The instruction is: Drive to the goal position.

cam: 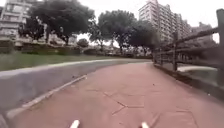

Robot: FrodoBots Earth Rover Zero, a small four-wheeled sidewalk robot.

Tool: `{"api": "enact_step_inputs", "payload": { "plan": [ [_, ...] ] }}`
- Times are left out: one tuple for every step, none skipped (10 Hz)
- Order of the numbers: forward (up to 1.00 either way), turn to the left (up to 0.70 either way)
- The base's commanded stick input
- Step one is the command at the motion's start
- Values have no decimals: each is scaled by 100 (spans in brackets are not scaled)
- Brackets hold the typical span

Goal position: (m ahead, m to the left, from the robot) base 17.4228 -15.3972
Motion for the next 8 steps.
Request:
{"api": "enact_step_inputs", "payload": {
  "plan": [
    [70,-30],
    [70,-26],
    [70,0],
    [70,0],
    [70,0],
    [70,0],
    [70,0],
    [70,0]
  ]
}}
